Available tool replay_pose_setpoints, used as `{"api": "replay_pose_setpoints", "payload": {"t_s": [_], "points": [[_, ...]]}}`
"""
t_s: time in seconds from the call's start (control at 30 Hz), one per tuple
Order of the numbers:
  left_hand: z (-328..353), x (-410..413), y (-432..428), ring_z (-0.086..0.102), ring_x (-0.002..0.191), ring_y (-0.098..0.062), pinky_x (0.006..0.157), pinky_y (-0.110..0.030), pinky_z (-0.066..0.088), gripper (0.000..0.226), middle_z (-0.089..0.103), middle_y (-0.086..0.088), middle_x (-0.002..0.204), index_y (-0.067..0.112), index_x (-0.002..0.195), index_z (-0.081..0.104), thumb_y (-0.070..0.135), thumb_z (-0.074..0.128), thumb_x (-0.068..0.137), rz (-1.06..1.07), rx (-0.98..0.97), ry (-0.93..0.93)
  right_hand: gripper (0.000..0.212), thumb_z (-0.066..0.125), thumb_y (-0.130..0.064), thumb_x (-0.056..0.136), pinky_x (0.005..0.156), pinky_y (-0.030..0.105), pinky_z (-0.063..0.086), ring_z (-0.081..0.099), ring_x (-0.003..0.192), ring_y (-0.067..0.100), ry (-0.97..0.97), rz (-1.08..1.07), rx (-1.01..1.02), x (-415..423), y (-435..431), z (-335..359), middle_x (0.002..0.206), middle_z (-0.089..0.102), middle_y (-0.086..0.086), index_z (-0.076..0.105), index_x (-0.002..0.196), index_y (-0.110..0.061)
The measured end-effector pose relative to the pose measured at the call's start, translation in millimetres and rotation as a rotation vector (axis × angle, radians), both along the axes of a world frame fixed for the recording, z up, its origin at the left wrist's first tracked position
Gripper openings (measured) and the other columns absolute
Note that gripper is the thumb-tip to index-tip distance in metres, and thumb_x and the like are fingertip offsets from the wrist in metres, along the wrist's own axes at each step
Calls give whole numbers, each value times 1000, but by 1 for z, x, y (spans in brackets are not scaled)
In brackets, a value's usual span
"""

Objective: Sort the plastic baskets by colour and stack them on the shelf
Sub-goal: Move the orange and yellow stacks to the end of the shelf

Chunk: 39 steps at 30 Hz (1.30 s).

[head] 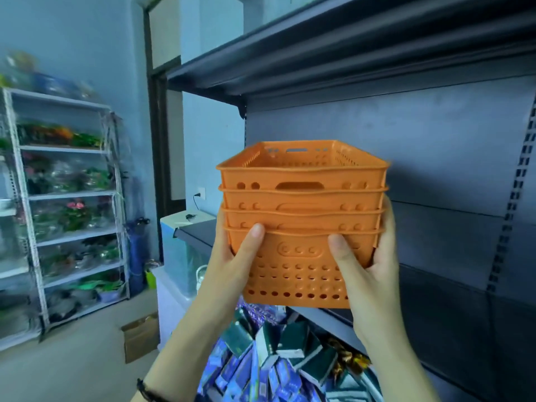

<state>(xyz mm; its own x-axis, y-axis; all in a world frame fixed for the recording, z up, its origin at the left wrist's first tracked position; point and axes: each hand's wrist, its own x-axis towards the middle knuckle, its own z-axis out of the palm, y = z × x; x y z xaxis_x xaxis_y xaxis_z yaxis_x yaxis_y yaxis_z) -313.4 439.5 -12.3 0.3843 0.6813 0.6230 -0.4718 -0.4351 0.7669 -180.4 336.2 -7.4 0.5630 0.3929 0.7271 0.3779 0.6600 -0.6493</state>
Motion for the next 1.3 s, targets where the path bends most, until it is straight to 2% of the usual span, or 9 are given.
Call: {"api": "replay_pose_setpoints", "payload": {"t_s": [0.23,0.4,0.5,0.73,0.9,1.0,1.1,1.2,1.3], "points": [[-16,-1,116,64,108,5,87,-21,53,69,69,28,113,33,140,41,50,63,77,46,-98,-19,74,75,-34,77,102,46,49,60,121,12,-30,106,-39,0,115,-12,135,60,-8,38,141,-44],[-30,2,199,64,100,11,74,-6,49,67,70,31,106,27,144,39,39,69,85,-5,-103,-27,69,74,-32,77,95,25,52,62,117,6,-2,31,-62,-9,192,-28,129,63,-14,41,134,-50],[-40,2,256,65,97,12,71,-5,49,67,70,32,104,28,144,38,36,57,80,-83,-109,-28,70,73,-32,79,94,26,52,61,116,4,10,-35,-78,-17,241,-37,129,63,-14,39,138,-47],[-49,10,401,62,112,3,83,-14,53,72,65,24,121,35,145,37,47,65,80,-299,-85,67,67,77,-43,75,93,31,54,62,115,4,93,-179,-127,-26,364,-50,127,63,-16,40,129,-59],[-59,30,470,59,122,-6,106,-42,47,81,59,13,136,38,148,31,56,64,76,-370,-71,162,67,75,-48,78,97,44,52,63,114,6,140,-262,-236,-9,427,-65,127,62,-14,35,130,-61],[-64,48,494,57,124,-4,106,-37,46,83,55,12,140,40,149,27,55,66,77,-384,-75,164,66,65,-39,80,95,32,52,61,113,0,142,-279,-312,10,449,-69,130,58,-14,28,131,-58],[-68,71,506,53,125,1,107,-29,45,83,51,14,144,48,149,19,45,66,81,-416,-85,146,70,65,-50,82,96,27,48,57,117,-4,111,-287,-424,40,457,-68,131,57,-19,24,138,-54],[-76,92,506,33,141,2,116,-35,34,98,24,16,159,65,142,-2,53,71,78,-494,-22,190,68,66,-45,84,99,26,48,56,120,-3,87,-339,-517,72,449,-65,129,61,-20,34,144,-38],[-86,106,494,-20,149,-7,123,-47,-1,109,-30,22,157,73,128,-27,67,67,73,-525,104,282,51,61,-35,83,95,21,50,59,116,-3,92,-368,-597,96,431,-60,122,66,-23,48,132,-43]]}}
